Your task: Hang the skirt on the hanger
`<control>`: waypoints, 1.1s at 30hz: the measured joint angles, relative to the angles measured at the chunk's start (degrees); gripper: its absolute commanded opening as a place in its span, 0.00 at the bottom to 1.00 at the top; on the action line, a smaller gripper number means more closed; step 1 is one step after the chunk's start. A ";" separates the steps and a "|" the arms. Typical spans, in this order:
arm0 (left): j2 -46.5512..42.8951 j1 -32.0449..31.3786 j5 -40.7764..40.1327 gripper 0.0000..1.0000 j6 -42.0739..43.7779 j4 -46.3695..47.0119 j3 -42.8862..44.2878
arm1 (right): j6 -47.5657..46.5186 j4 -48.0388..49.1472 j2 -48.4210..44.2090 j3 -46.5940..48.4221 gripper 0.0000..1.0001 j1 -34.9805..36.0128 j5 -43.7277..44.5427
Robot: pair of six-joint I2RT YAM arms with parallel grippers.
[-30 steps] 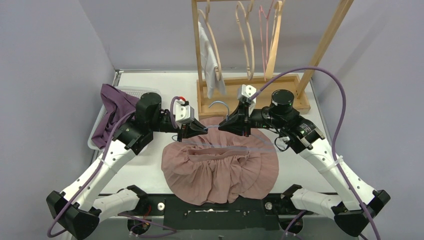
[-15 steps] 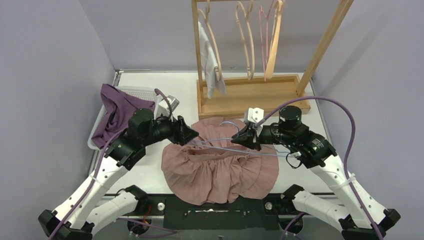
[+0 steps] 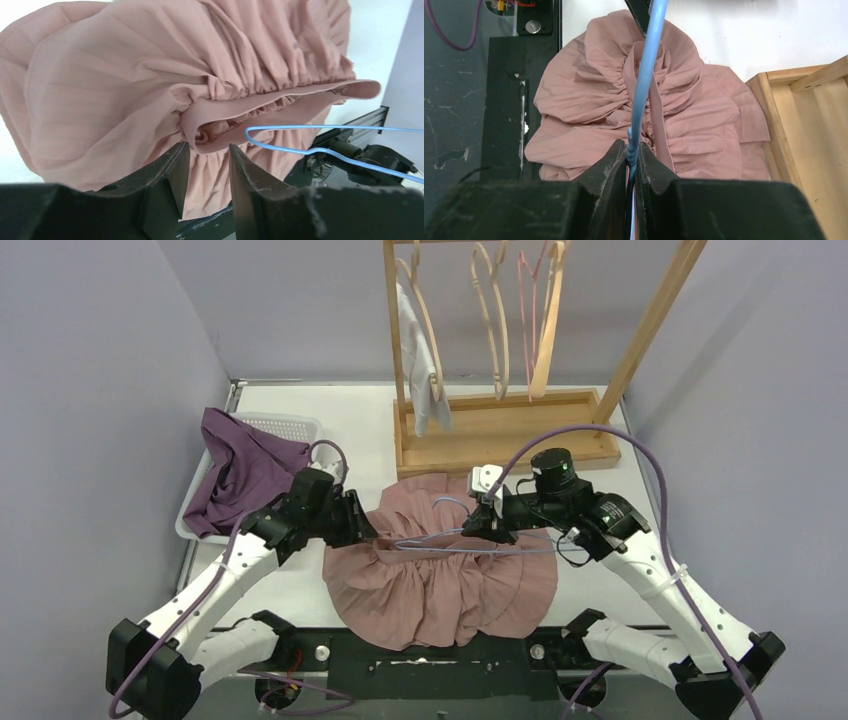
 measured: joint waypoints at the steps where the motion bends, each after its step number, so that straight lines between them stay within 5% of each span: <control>1: 0.94 0.28 -0.09 0.30 -0.26 -0.13 0.00 | -0.42 -0.02 0.61 0.00 0.00 -0.02 0.00; 12: 8.81 1.07 2.05 0.24 -0.98 0.68 0.00 | -5.09 -0.39 5.40 1.05 0.00 0.00 -0.79; 16: 10.97 1.11 4.28 0.00 -1.03 1.31 -0.04 | -6.51 -0.85 6.80 1.92 0.00 0.00 -1.60; 24: 11.13 1.11 8.44 0.00 -0.63 2.60 0.55 | -5.25 1.55 6.56 0.98 0.00 0.00 -1.75; 33: 6.54 0.90 20.74 0.00 -5.95 14.05 0.70 | 4.50 20.65 2.47 -11.08 0.00 0.90 -0.17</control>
